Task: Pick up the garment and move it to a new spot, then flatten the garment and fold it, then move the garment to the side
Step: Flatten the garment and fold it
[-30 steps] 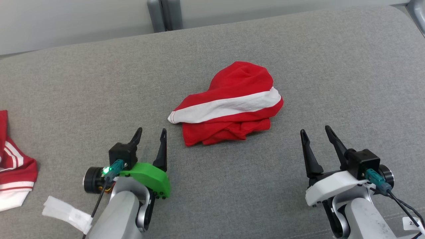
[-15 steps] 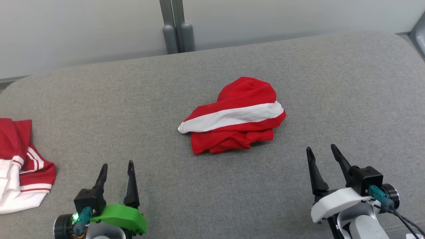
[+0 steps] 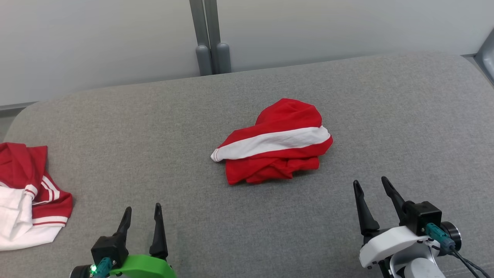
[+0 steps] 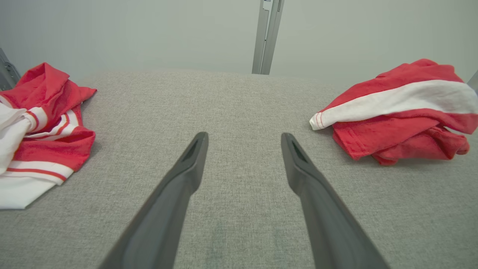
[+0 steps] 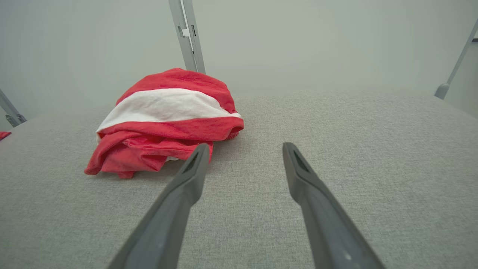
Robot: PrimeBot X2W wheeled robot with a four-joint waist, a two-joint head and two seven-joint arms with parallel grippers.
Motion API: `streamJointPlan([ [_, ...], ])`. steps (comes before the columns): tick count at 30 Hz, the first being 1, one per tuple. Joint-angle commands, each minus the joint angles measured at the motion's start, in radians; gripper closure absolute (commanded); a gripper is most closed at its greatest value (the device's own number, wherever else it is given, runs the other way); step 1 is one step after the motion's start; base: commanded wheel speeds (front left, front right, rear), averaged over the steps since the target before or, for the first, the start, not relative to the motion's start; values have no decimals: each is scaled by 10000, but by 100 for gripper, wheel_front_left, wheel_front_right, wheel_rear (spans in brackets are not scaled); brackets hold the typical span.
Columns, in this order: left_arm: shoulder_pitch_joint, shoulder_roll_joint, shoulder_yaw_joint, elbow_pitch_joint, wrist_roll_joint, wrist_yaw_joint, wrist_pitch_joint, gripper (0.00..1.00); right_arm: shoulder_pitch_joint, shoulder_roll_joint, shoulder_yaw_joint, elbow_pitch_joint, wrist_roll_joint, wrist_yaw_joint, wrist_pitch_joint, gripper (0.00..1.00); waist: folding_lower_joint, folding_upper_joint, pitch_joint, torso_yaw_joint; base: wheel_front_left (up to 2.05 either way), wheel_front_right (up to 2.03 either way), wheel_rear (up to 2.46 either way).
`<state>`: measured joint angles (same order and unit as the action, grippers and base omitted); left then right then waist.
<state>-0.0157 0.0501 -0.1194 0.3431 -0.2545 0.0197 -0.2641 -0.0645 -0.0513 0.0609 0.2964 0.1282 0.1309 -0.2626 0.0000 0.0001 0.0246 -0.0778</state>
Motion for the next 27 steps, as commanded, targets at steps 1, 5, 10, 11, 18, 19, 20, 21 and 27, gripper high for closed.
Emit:
streamJointPlan([
  [1, -23, 9, -56, 39, -58, 23, -5, 0, 75, 1, 20, -5, 69, -3, -33, 0, 0, -1, 34, 0, 0, 0, 0],
  [5, -347, 15, -240, 106, -234, -9, -5, 0, -33, 1, 82, -60, 125, -3, -33, 0, 0, -1, 269, -48, 0, 0, 0],
  [10, -889, 17, -681, 168, -414, 39, -5, 0, -355, 0, 180, -113, 126, -3, -33, 0, 0, -1, 829, -260, 0, 0, 0],
  [11, -1011, 20, -751, 197, -448, 55, -5, 0, -401, 0, 186, -124, 123, -3, -33, 0, 0, -1, 930, -302, 0, 0, 0],
  [18, -2315, 21, -1123, 538, -965, 94, -4, 0, -965, 1, 310, -373, 177, -3, -33, 0, 0, -1, 1948, -749, 0, 0, 0],
  [19, -2531, 21, -1152, 643, -991, 85, -5, 0, -1067, 2, 362, -408, 205, -3, -33, 0, 0, -1, 2112, -836, 0, 0, 0],
  [20, -2721, 21, -1175, 739, -1005, 61, -5, 0, -1134, 2, 384, -436, 225, -3, -33, 0, 0, -1, 2229, -904, 0, 0, 0],
  [21, -2942, 21, -1156, 845, -1099, 41, -5, 0, -1231, 1, 435, -472, 244, -3, -33, 0, 0, -1, 2384, -1000, 0, 0, 0],
  [27, -3855, 21, -1167, 1655, -1427, -141, -3, 0, -1559, 0, 553, -684, 336, -3, -33, 0, 0, -1, 2981, -1502, 0, 0, 0],
])
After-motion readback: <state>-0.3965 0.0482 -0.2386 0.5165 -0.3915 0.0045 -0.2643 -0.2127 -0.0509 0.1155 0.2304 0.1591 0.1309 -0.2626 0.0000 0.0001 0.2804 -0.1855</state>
